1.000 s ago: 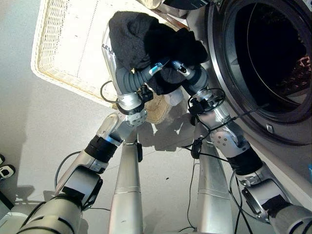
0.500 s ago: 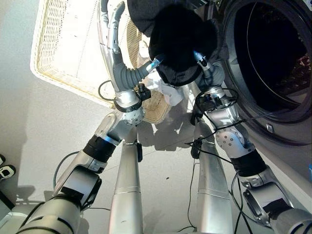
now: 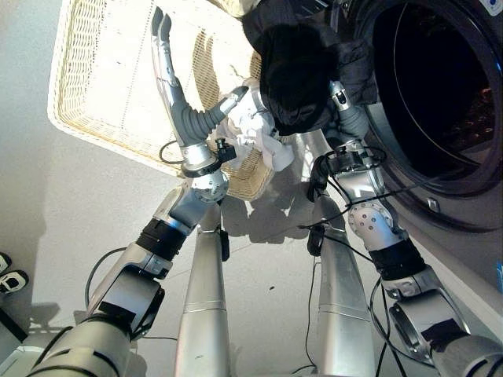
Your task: Put the clothes into the washing machine.
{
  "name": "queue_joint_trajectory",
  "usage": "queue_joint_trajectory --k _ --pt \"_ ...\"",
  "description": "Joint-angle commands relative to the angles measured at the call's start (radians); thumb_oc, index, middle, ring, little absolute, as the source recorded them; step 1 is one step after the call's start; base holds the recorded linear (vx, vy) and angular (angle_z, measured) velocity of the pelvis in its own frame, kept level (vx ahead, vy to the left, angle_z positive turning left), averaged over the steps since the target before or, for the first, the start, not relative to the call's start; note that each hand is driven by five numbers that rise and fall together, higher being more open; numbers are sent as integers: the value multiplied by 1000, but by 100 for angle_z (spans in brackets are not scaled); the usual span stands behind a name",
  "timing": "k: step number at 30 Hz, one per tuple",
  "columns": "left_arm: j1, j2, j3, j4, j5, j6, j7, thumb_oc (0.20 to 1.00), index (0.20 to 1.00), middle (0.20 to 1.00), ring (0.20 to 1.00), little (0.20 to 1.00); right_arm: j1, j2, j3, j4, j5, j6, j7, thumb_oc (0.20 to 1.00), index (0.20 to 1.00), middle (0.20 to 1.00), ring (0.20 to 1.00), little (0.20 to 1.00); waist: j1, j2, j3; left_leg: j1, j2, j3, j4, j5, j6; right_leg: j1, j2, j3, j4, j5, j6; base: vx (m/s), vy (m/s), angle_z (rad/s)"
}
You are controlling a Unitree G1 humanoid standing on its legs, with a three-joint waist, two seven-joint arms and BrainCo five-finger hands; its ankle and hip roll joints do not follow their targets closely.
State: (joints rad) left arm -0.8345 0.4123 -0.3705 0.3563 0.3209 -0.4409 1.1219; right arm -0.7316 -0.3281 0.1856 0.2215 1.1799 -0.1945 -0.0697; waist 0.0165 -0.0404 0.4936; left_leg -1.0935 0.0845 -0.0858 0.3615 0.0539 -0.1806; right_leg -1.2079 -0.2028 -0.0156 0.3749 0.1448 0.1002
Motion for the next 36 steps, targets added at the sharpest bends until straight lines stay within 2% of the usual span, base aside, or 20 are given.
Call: queue_joint_trajectory --k 1,8,9,11,12,14,15,16,17,18,19,22,24,29,30,32,33,35,36 --pt "-60 20 16 39 -102 -65 41 1000 1000 1000 1000 1000 -29 -68 -60 1 186 -53 20 200 200 200 200 200 -12 37 26 -4 -18 -7 -38 71 53 38 -21 -62 10 50 98 0 0 0" --pt "-114 32 -25 198 -199 -38 45 1000 1000 1000 1000 1000 -104 -153 -45 259 265 -61 -8 200 200 200 200 200 -16 34 26 -5 -8 -1 -33 70 43 39 -13 -66 6 53 95 -2 17 -6" --pt "-132 59 -43 254 -264 -32 20 1000 1000 1000 1000 1000 -162 -219 -53 361 342 -115 -40 200 200 200 200 200 -15 32 26 -5 -1 -1 -25 65 38 40 -11 -67 8 53 95 9 10 -5" --pt "-136 88 -52 294 -313 -42 -3 1000 1000 1000 1000 1000 -215 -280 -70 455 420 -161 -36 200 200 200 200 200 -14 31 26 -5 8 0 -19 58 35 43 -10 -69 12 49 95 13 -2 -6" --pt "-132 106 -56 315 -339 -48 -19 1000 1000 1000 1000 1000 -252 -319 -87 504 449 -223 -51 200 200 200 200 200 -14 28 26 -5 13 -2 -16 52 34 45 -7 -70 14 47 95 11 -18 -4" --pt "-130 112 -58 320 -346 -48 -24 1000 1000 1000 1000 1000 -264 -330 -92 516 462 -230 -51 200 200 200 200 200 -14 27 26 -6 14 -2 -15 50 34 46 -6 -71 14 47 96 2 -53 -5" --pt "-117 150 -67 334 -363 -40 -42 1000 1000 1000 1000 1000 -333 -396 -112 565 422 -406 -127 200 200 200 200 200 -9 16 26 -7 17 -8 -26 42 36 53 2 -83 0 49 99 -13 -117 -8" --pt "-110 180 -73 337 -380 -27 -51 1000 1000 1000 1000 1000 -381 -440 -123 544 333 -480 -243 200 200 200 200 200 -10 8 26 -8 19 -14 -32 38 36 58 7 -92 -15 55 102 -15 -124 -8" --pt "-107 186 -75 337 -383 -22 -52 1000 1000 1000 1000 1000 -388 -450 -127 541 293 -499 -275 200 200 200 200 200 -11 6 26 -8 20 -15 -32 36 37 59 9 -93 -16 56 102 -21 -43 -6" --pt "-96 210 -74 341 -411 -16 -67 1000 1000 1000 1000 1000 -417 -499 -123 530 220 -543 -359 200 200 200 200 200 -11 -4 26 -5 22 -19 -30 32 38 65 13 -97 -21 56 102 -16 -15 -4" --pt "-89 223 -68 342 -422 -13 -78 1000 1000 1000 1000 1000 -429 -521 -124 515 174 -553 -407 200 200 200 200 200 -14 -8 26 -5 25 -22 -28 28 39 67 18 -97 -21 55 101 0 0 0" --pt "-83 249 -58 362 -451 -3 -104 1000 1000 1000 1000 1000 -438 -579 -133 497 96 -535 -455 200 200 200 200 200 -21 -23 26 2 26 -27 -24 23 42 78 27 -96 -22 50 98 0 0 0" --pt "-98 266 -44 414 -486 7 -155 1000 1000 1000 1000 1000 -437 -621 -131 506 35 -488 -433 200 200 200 200 200 -26 -37 26 12 23 -35 -21 19 48 89 29 -96 -20 45 94 1 12 -3" --pt "-131 274 -46 477 -495 3 -202 1000 1000 1000 1000 1000 -434 -618 -112 585 46 -470 -412 216 216 216 216 216 -23 -43 26 13 17 -43 -16 12 55 91 29 -100 -16 40 90 7 -7 -2" --pt "-149 272 -53 502 -491 -2 -216 1000 1000 1000 1000 1000 -438 -607 -93 629 58 -429 -394 1000 1000 1000 1000 1000 -20 -41 26 13 10 -44 -23 10 58 91 28 -104 -25 41 89 15 -57 2" --pt "-165 266 -63 521 -492 -2 -222 1000 1000 1000 1000 1000 -453 -596 -60 675 6 -374 -402 1000 1000 1000 1000 1000 -15 -35 26 13 3 -45 -32 9 62 89 26 -106 -34 43 86 10 -27 4" --pt "-166 266 -63 522 -492 -3 -223 1000 1000 1000 1000 1000 -456 -596 -59 675 4 -372 -404 1000 1000 1000 1000 1000 -15 -35 26 13 3 -45 -32 9 62 89 26 -107 -34 43 86 2 -1 5" --pt "-186 265 -76 536 -506 8 -229 1000 1000 1000 1000 1000 -477 -589 6 730 -182 -242 -517 1000 1000 1000 1000 1000 -11 -30 26 14 -2 -44 -35 8 66 87 27 -107 -40 47 86 -1 0 2" --pt "-190 266 -79 537 -510 11 -229 1000 1000 1000 1000 1000 -489 -587 27 739 -192 -216 -544 1000 1000 1000 1000 1000 -11 -28 26 13 -2 -44 -36 8 66 87 26 -108 -44 48 85 0 0 0"
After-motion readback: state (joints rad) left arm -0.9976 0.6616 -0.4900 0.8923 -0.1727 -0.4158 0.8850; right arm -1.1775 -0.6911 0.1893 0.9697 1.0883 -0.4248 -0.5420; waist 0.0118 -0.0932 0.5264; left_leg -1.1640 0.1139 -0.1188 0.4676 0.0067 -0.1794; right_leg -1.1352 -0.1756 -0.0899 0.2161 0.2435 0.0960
